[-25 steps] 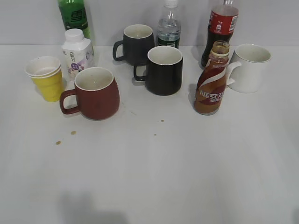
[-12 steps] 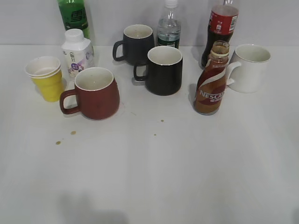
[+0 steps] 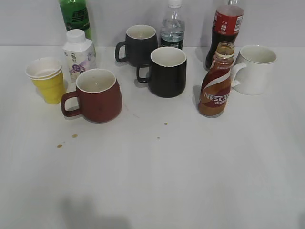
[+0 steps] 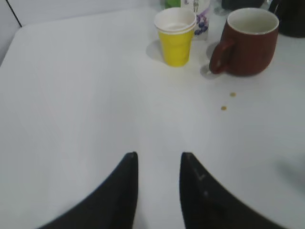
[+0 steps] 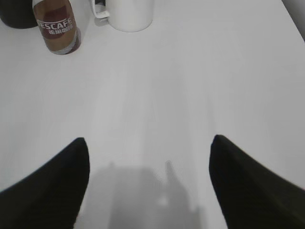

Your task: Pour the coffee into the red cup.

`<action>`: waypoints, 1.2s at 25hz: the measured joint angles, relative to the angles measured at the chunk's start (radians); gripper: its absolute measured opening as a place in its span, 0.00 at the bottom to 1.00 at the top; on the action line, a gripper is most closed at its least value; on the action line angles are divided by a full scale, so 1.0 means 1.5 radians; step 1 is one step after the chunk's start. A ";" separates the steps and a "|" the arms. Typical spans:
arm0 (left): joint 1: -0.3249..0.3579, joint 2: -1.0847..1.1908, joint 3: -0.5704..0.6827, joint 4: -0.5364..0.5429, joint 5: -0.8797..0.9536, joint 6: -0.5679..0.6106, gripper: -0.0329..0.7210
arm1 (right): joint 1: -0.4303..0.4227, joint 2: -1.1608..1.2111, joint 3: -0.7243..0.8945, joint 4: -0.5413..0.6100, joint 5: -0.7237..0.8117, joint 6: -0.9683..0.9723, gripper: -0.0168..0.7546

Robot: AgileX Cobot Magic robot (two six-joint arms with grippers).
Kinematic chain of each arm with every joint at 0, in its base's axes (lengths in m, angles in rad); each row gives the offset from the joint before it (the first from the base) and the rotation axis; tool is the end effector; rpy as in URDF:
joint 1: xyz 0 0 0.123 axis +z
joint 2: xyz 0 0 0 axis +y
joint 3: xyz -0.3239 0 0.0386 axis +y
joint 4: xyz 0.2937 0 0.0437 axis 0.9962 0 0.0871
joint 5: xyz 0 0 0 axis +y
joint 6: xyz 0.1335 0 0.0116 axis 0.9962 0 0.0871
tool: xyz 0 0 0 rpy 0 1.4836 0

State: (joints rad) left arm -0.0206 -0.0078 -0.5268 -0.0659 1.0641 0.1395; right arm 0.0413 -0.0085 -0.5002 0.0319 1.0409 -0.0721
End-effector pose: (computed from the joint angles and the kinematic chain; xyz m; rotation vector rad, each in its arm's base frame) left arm 0.0270 -0.0083 0.2891 0.1653 2.0046 -0.0026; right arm 0.0317 0.0050 0.2824 -0.1155 2.0121 0.0184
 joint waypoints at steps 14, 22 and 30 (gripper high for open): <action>-0.034 0.253 0.050 -0.087 -0.505 0.000 0.36 | 0.012 0.191 -0.014 0.104 -0.306 -0.031 0.78; -0.064 0.554 0.051 -0.150 -0.705 0.000 0.36 | 0.138 0.370 -0.013 0.124 -0.495 -0.090 0.78; -0.266 0.662 0.127 -0.223 -0.810 0.000 0.36 | 0.214 0.595 -0.011 0.159 -0.608 -0.095 0.70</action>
State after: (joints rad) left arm -0.4201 0.9848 -0.3359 -0.3998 -0.1515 0.1391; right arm 0.3623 0.8834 -0.5173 0.2711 0.1290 -0.2144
